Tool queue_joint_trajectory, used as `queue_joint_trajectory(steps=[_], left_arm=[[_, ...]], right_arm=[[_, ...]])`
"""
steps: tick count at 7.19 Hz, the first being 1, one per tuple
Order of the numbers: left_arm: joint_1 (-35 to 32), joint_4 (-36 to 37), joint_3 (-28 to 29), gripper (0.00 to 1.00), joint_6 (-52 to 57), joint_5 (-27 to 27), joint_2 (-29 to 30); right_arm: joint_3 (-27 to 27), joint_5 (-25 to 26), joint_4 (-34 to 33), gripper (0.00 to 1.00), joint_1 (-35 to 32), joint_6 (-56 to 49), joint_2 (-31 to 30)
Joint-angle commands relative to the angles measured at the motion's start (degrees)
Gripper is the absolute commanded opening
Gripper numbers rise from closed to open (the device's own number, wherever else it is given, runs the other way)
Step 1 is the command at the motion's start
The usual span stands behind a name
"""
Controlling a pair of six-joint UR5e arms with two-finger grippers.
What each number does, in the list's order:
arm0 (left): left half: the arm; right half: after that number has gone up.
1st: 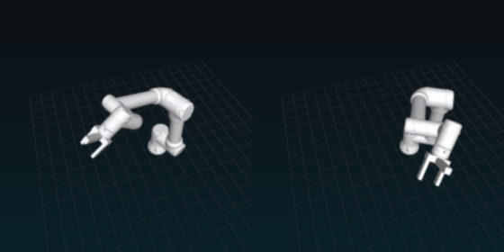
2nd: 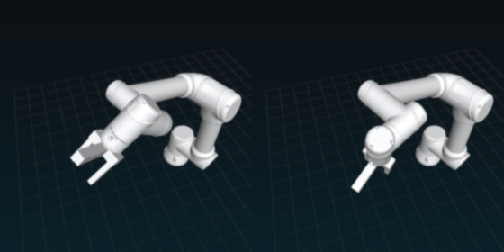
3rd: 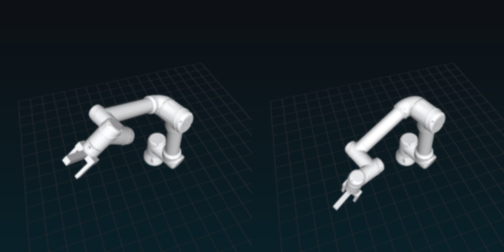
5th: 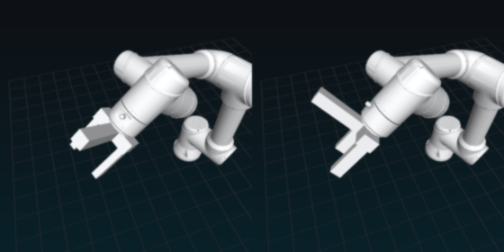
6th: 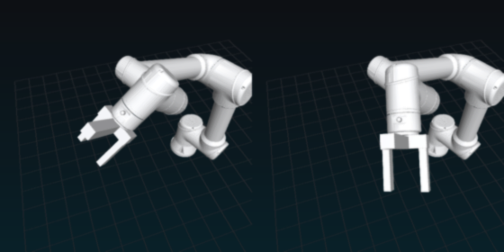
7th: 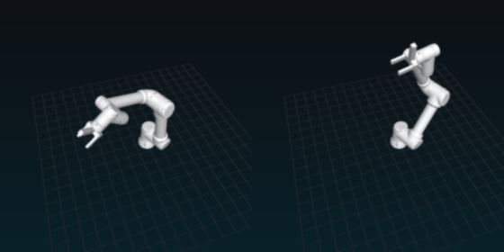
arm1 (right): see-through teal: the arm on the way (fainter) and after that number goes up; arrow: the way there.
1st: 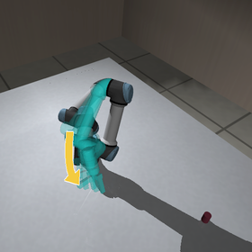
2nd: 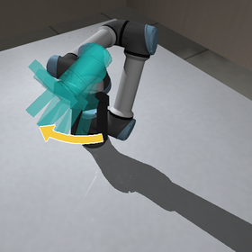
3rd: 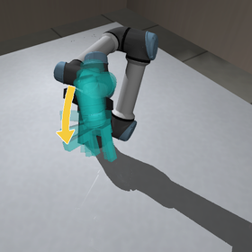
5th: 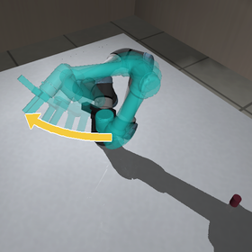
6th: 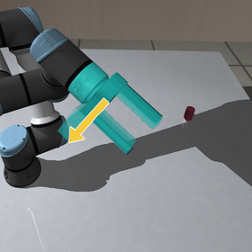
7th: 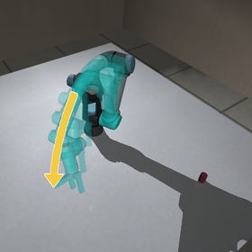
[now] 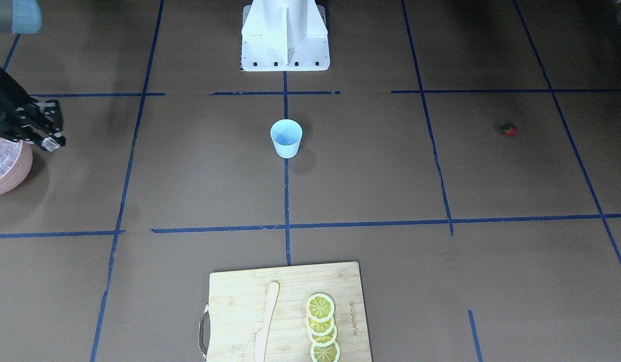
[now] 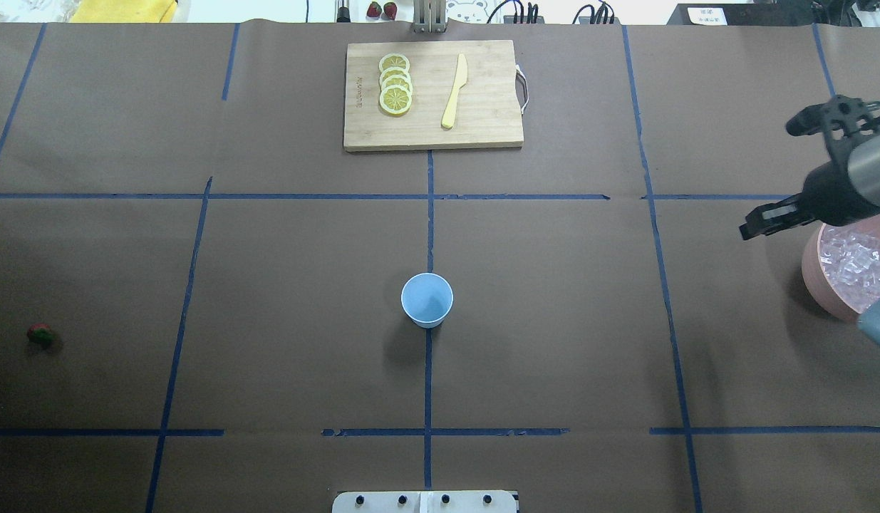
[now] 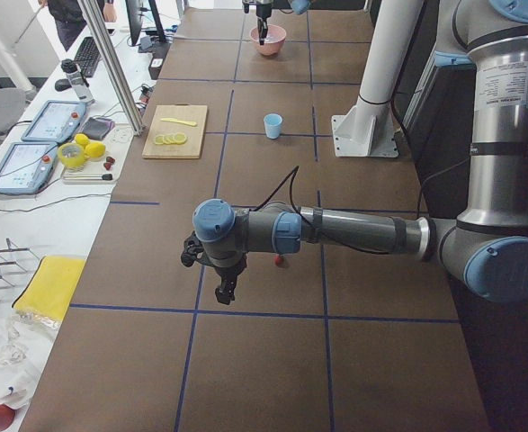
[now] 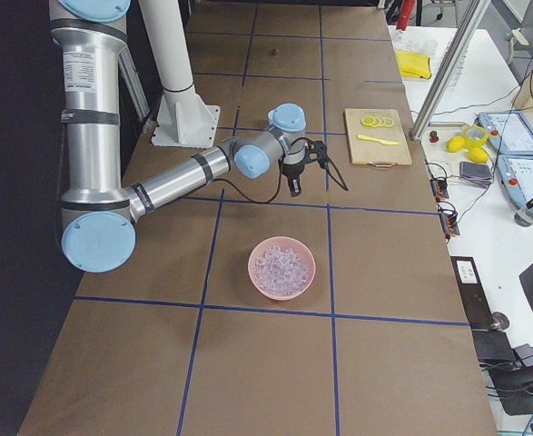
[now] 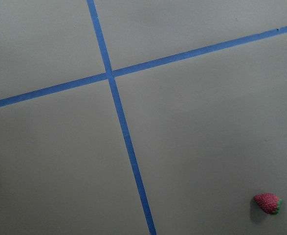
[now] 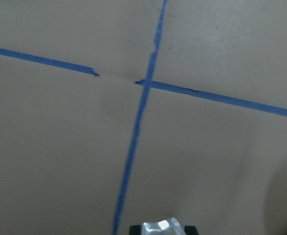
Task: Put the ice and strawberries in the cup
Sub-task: 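Lift the ice cube and carry it over the blue cup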
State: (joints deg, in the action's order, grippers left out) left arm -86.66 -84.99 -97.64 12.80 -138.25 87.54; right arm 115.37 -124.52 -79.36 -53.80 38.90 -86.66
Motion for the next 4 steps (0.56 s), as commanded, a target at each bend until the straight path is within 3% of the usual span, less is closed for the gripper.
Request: queue_joint_trajectory(steps=[1, 4], left_arm=[[0.0, 0.0, 0.0, 1.00, 0.0, 0.0, 0.0], [0.0, 0.0, 0.0, 1.00, -0.1, 0.0, 0.1]], right_arm=[[-0.1, 4.1, -10.4, 0.00, 8.1, 8.9, 13.7], [-0.4, 9.9, -21.7, 0.00, 15.4, 17.3, 27.3]])
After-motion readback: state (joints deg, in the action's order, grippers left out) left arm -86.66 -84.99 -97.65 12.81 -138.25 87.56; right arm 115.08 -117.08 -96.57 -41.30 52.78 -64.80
